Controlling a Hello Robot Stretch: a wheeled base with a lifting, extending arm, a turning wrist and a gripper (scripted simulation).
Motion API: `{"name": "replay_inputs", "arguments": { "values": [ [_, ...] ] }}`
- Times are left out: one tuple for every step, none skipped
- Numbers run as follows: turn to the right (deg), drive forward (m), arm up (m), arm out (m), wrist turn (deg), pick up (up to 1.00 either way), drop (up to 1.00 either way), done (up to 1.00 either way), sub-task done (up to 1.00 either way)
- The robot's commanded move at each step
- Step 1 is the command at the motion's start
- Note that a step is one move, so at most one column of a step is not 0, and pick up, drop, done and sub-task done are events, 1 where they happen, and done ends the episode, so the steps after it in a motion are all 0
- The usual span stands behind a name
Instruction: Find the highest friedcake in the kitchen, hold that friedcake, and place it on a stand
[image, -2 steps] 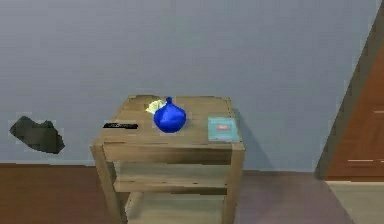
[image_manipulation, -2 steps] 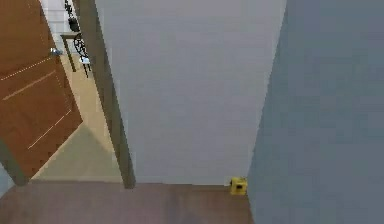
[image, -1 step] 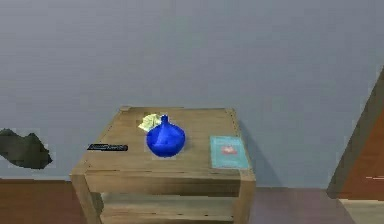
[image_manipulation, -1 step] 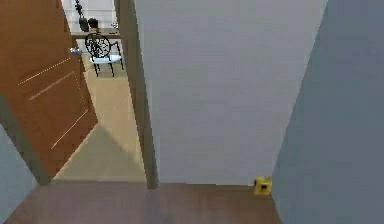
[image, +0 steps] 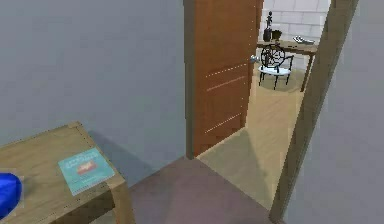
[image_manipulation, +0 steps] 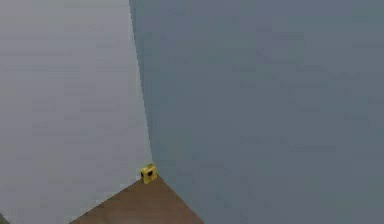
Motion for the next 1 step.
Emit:
{"name": "replay_inputs", "arguments": {
  "values": [
    [6.0,0.0,0.0,0.0,0.0,0.0,0.0,0.0,0.0]
  ]
}}
